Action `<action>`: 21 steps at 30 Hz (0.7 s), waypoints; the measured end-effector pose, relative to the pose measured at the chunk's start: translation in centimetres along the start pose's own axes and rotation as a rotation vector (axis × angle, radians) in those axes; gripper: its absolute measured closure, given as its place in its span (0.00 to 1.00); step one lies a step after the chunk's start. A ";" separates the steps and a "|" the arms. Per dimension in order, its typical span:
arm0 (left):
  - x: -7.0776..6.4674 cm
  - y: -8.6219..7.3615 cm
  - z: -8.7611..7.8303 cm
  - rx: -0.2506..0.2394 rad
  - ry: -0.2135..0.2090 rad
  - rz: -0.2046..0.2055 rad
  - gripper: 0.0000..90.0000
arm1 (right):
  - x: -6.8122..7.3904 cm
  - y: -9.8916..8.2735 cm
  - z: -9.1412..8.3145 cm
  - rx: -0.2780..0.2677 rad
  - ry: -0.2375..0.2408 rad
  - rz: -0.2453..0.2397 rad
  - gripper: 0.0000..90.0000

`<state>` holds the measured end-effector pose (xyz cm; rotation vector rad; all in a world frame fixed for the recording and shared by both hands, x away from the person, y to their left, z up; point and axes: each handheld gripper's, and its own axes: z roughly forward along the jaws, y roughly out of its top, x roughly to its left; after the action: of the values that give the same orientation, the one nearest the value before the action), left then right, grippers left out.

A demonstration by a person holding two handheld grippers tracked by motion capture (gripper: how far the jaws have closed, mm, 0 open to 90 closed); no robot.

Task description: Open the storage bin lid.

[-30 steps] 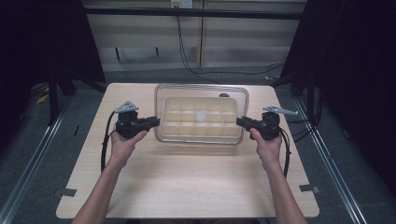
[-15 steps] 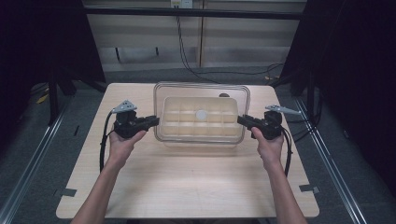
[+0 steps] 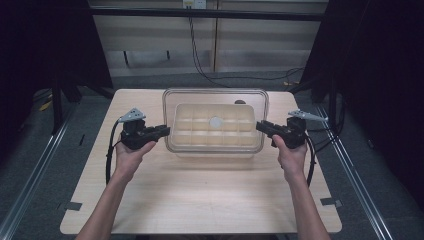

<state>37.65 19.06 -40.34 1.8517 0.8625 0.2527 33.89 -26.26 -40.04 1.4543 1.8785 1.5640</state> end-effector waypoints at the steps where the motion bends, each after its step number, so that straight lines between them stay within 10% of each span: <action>1: -0.1 0.1 -0.2 -0.002 0.005 -0.003 0.86 | 0.1 0.0 0.0 0.000 0.002 -0.001 0.76; 21: -0.8 0.3 -1.2 0.024 0.012 0.019 0.85 | 1.3 0.2 -1.1 0.026 0.000 -0.028 0.77</action>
<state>36.64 19.32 -39.39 1.8835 0.8596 0.2661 32.54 -25.80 -39.03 1.4325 1.9175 1.5320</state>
